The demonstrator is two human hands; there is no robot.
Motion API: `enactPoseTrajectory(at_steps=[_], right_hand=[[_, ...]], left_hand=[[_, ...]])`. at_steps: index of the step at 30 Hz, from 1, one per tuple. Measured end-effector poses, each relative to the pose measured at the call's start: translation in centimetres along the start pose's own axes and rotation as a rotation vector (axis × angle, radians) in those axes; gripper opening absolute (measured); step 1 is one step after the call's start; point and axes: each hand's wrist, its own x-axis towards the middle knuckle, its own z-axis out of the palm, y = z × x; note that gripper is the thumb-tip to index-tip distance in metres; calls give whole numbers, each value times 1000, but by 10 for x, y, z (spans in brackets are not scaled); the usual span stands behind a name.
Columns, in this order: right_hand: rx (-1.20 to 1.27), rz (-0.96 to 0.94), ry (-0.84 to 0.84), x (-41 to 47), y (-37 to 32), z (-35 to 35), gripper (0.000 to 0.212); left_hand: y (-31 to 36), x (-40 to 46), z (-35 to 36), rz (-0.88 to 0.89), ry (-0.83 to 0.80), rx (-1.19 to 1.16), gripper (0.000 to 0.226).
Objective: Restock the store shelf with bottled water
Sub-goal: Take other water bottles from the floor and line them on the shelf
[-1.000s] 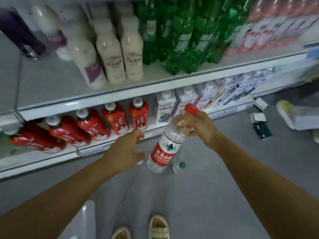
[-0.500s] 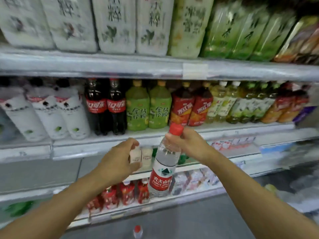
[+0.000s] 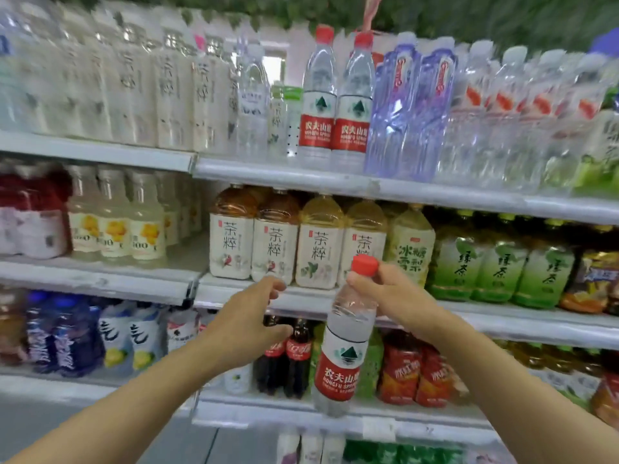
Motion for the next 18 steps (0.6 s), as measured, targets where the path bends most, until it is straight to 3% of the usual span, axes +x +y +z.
enactPoseTrajectory(at_steps=[9,18], right_hand=[[-45,-125,152,46,-98,-15,28],[29,-209,274,91,-187,-24,20]], left_hand=[[8,31,-98,72,210,130,66],[-18,89,-165,170,317,204,64]])
